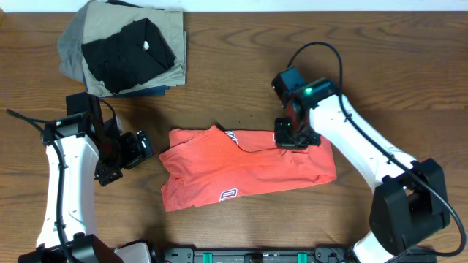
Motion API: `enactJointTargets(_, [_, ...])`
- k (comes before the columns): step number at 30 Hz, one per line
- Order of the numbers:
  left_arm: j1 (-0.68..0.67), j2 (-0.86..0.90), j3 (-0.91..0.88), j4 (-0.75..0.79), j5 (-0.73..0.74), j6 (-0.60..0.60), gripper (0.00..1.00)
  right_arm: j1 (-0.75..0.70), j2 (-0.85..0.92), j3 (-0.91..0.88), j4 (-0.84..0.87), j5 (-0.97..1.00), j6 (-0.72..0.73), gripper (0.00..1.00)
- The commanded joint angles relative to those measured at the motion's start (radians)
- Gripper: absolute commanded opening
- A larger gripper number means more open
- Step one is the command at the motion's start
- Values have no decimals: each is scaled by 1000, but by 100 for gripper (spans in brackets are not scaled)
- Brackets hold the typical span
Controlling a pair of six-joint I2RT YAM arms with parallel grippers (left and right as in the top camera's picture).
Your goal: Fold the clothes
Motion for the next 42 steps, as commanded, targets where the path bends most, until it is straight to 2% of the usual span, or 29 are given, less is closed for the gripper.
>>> enactJointTargets(1, [-3, 6, -7, -3, 2, 6, 98, 29, 2, -27, 13, -8, 53, 5])
enactJointTargets(8, [-3, 6, -7, -3, 2, 6, 98, 60, 2, -68, 55, -55, 56, 2])
enactJointTargets(16, [-3, 6, -7, -3, 2, 6, 98, 96, 2, -129, 118, -113, 68, 6])
enactJointTargets(17, [-3, 6, -7, -3, 2, 6, 98, 99, 2, -129, 117, -113, 67, 15])
enactJointTargets(19, [-3, 6, -7, -3, 2, 6, 98, 103, 2, -129, 118, -113, 57, 40])
enactJointTargets(24, [-3, 6, -7, -3, 2, 6, 98, 87, 2, -95, 69, -113, 12, 44])
enactJointTargets(28, [-3, 6, -7, -3, 2, 6, 98, 32, 2, 2, -47, -86, -51, 47])
enactJointTargets(29, [-3, 6, -7, -3, 2, 6, 98, 17, 2, 24, -72, -62, -51, 53])
enactJointTargets(30, [-3, 6, -7, -3, 2, 6, 98, -2, 2, 47, -98, -33, -51, 65])
enactJointTargets(32, [-3, 6, -7, -3, 2, 6, 98, -35, 2, 79, -137, 8, -56, 94])
enactJointTargets(33, [-3, 6, -7, -3, 2, 6, 98, -49, 2, 86, -146, 10, -65, 99])
enactJointTargets(38, [-3, 6, -7, -3, 2, 6, 98, -87, 2, 74, -161, 0, -90, 98])
enactJointTargets(39, [-3, 6, -7, -3, 2, 6, 98, -86, 2, 68, -161, 0, -100, 94])
enactJointTargets(42, [-3, 6, -7, -3, 2, 6, 98, -64, 2, 29, -146, -1, -103, 73])
